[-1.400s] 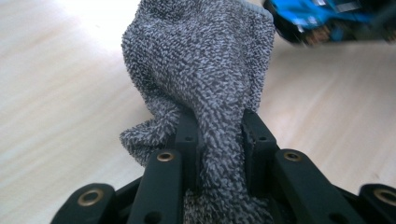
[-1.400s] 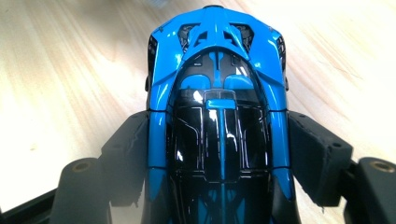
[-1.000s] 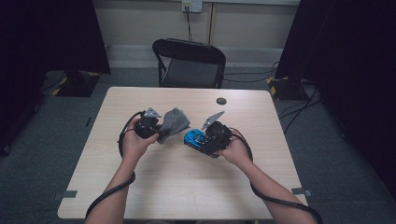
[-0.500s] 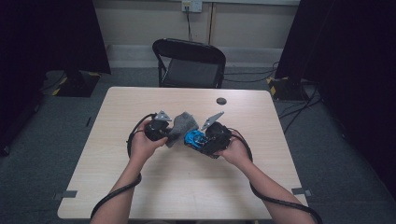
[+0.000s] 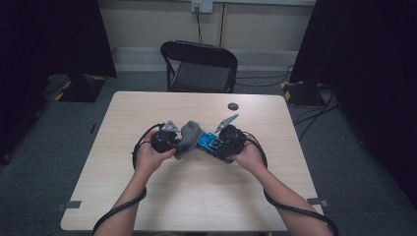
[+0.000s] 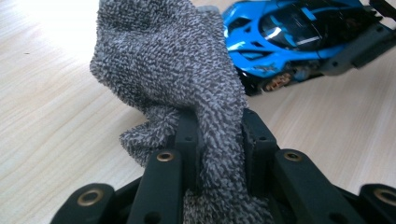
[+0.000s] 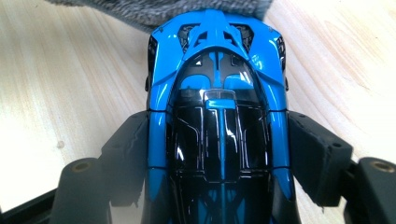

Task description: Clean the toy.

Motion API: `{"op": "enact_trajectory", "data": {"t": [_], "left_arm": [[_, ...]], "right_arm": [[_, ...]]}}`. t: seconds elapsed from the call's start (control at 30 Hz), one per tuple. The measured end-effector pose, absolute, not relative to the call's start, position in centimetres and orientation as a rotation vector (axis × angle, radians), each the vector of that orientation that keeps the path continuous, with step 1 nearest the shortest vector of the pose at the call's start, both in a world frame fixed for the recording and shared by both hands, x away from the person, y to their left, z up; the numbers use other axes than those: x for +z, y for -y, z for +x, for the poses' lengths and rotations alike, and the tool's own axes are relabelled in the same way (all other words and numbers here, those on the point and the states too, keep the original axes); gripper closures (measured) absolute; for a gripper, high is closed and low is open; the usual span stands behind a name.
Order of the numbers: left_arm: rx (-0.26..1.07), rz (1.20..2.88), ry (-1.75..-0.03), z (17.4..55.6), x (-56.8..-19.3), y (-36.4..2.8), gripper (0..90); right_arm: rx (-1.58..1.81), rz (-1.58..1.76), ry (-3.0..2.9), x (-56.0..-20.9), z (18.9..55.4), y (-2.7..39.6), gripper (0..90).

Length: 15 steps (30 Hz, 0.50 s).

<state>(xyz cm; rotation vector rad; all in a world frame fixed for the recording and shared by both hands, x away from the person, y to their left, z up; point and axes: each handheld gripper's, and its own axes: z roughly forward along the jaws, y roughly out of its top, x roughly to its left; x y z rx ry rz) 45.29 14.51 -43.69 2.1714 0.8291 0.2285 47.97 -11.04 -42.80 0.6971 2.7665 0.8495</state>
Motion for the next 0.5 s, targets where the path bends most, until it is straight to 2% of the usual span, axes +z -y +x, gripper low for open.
{"op": "enact_trajectory", "data": {"t": [0.5], "left_arm": [[0.191, 2.183, -0.809, 44.1, -44.2, -14.8, 72.4]], "right_arm": [[0.839, 0.772, -2.727, -42.7, 49.0, 11.9, 28.7]]}}
